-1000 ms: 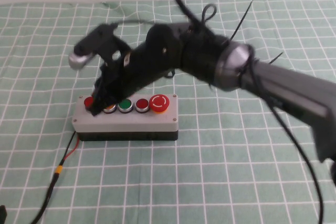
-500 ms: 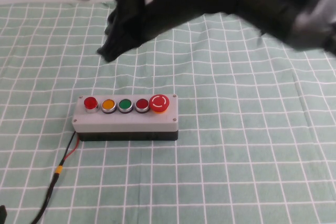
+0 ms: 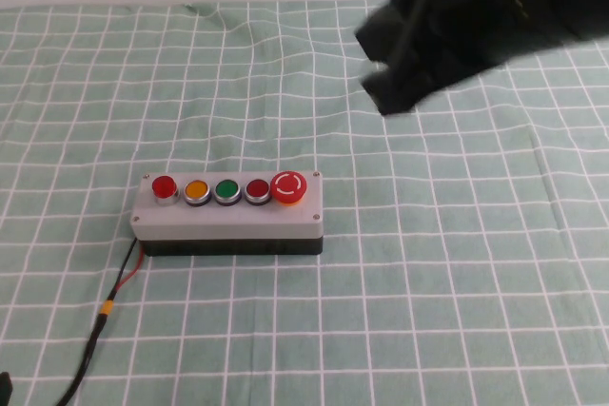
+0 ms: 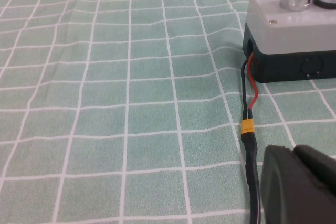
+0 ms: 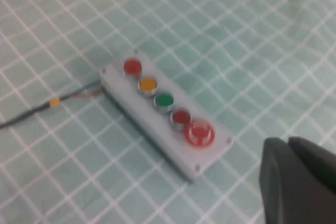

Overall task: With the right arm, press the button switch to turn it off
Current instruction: 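Press the lit red button on the button box to turn it off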

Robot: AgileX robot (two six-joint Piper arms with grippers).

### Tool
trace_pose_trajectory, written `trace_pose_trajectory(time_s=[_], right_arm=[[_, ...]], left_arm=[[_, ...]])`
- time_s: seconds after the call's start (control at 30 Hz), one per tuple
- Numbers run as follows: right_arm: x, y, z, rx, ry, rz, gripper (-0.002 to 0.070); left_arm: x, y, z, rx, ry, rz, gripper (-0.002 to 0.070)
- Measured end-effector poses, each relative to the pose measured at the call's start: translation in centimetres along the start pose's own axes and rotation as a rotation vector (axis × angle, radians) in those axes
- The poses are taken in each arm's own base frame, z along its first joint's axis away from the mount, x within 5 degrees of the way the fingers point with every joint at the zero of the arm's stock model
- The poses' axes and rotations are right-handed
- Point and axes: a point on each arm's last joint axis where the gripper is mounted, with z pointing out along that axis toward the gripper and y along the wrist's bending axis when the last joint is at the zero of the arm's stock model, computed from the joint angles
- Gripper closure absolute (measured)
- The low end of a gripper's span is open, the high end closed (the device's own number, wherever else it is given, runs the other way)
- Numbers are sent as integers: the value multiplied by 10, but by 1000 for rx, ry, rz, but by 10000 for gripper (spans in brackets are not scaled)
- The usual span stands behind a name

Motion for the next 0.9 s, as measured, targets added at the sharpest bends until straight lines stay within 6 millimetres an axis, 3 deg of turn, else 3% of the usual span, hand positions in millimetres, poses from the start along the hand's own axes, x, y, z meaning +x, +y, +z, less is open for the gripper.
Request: trace_pose_trajectory(time_s=[0.2,0.4,0.6,0.9], right_arm=[[68,4,-34,-1,-13,52,688],[112,6,-68,0,-69,59,688],[133,7,-83,1,-1,60,688],[141,7,-78,-1,94,59,688]], left_arm=[[0,0,0,0,0,0,678],[0,0,0,0,0,0,678],[0,0,0,0,0,0,678],[0,0,0,0,0,0,678]])
